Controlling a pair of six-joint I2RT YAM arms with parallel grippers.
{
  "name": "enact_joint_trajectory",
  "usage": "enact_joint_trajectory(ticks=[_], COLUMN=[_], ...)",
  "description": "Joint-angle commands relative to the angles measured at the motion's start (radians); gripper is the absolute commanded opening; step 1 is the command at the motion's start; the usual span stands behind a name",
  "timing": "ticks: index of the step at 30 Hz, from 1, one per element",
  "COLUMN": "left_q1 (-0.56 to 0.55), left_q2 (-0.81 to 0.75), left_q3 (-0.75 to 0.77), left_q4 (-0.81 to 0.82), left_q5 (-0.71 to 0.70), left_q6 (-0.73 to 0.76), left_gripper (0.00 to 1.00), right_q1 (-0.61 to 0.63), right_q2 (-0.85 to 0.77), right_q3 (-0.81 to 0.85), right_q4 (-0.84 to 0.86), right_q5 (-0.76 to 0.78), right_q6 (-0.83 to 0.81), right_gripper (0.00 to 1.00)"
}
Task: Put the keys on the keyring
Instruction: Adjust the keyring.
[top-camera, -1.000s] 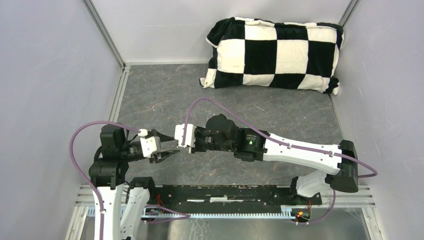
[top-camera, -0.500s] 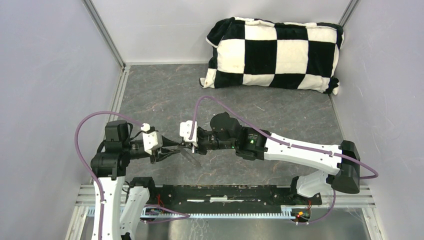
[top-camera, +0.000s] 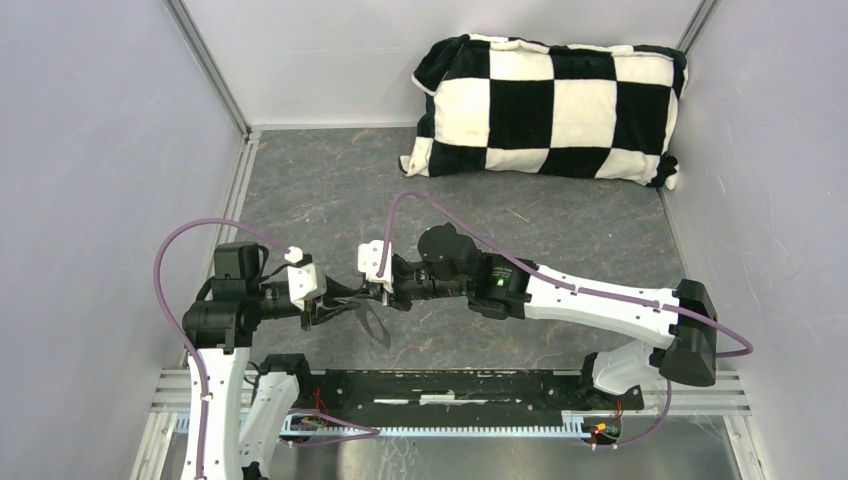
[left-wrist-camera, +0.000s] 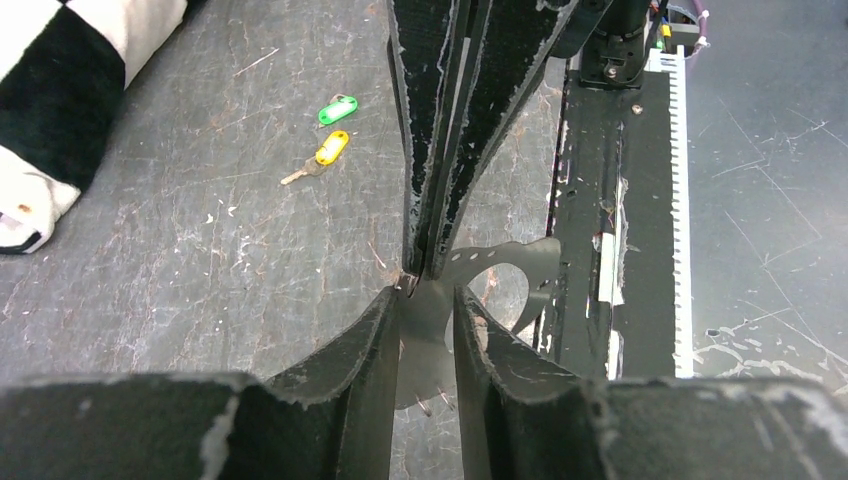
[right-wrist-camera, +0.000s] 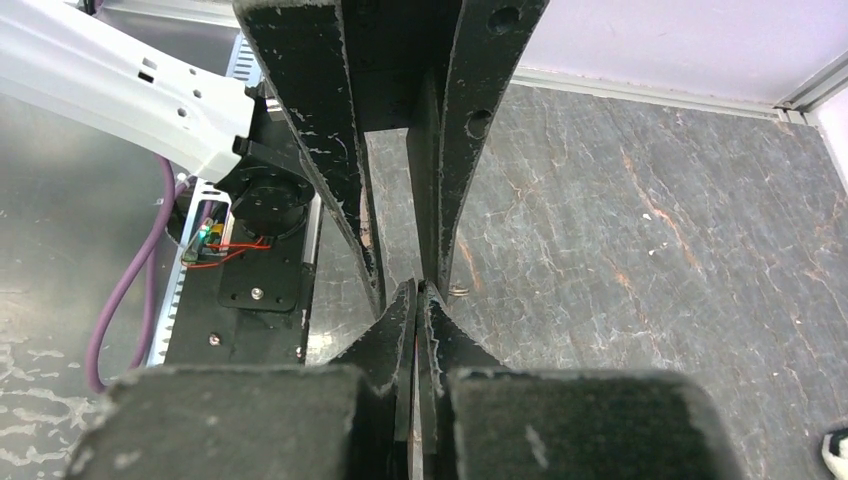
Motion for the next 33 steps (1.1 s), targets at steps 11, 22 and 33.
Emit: enact_joint_trajectory(ticks=[11, 22, 33], left_q1=[0.002, 0.002, 0.002], left_q2=[-0.006, -0.052, -0.071], left_q3=[0.018, 0.005, 0.005], left_q4=[0.011, 0.087, 0.086], left_q5=[0.037, 0.038, 0.065], left_q6=[0.069, 0.033, 0.040], left_gripper=[0.39, 0.02, 0.02], right_q1=[-0.003, -0.004, -0.092], right_q2=[0.039, 0.039, -0.035], right_q3=[0.091, 0.100, 0.061], right_q4=[0.041, 0.033, 0.108], right_q5=[-0.075, -0.065, -0.200], right_q6=[0.024, 0.037, 0.138], right_gripper=[0.00, 0.00, 0.30])
